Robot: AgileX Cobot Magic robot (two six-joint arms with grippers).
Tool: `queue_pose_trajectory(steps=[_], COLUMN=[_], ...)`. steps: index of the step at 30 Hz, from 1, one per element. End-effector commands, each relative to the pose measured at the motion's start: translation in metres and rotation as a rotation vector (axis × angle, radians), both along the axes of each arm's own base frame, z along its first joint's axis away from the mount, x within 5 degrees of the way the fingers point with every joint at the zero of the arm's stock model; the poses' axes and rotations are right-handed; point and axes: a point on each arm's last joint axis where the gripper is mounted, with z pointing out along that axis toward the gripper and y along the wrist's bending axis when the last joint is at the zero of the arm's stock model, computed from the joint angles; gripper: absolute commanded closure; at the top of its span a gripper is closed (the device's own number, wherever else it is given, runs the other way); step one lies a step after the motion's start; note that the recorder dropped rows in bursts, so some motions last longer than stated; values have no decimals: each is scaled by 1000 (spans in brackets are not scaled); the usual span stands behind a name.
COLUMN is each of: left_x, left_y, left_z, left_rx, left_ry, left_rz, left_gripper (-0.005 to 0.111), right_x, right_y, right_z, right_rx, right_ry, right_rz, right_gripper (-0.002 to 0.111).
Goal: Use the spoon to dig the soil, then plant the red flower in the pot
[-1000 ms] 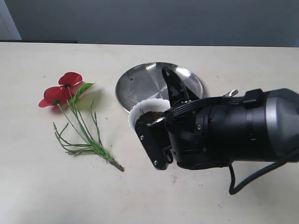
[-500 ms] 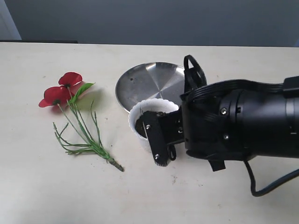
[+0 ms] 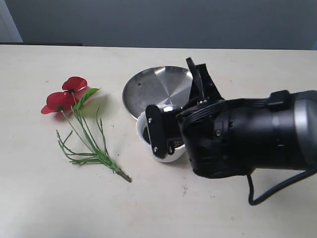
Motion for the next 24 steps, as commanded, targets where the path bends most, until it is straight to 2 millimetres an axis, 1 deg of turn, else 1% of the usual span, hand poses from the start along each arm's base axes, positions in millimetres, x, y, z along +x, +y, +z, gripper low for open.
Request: queue_pose_trajectory(steps=[1,2,4,7,9,10,12,15,17,18,20,21,24], left_x=[0,0,0,0,0,0,0,0,0,0,0,0,0], left_y=[0,0,0,0,0,0,0,0,0,0,0,0,0], left_z=[1,1,1,1,1,1,1,1,1,1,1,1,1], left_rx=[-8,-8,-8,-8,-8,-8,-8,-8,-8,-8,-8,-8,-8], left_ry=[-14,-14,-14,-14,-14,-14,-14,-14,-14,-14,-14,-14,-14], left_rz=[-2,-2,-2,-2,-2,-2,-2,-2,-2,-2,-2,-2,-2], left_gripper=[106,106,106,106,106,106,106,106,106,106,106,106,106], right_x=[4,7,23,56,77,87,107,133,150,160,172,179,189], right_y=[0,0,-1,-6,-5,-5,-3,1,1,2,5,7,15], right_z=[31,35,45,59,70,73,74,61,53,43,34,25,3], right_rx=[257,322,430,597,706,738,748,715,711,706,690,665,619], right_ry=[-66,-62,-38,24,75,110,198,358,419,451,477,491,517], right_rz=[10,-13,-87,-223,-271,-296,-334,-402,-464,-509,-550,-566,-577], right_gripper=[109,109,109,109,109,109,109,109,109,109,109,109,109])
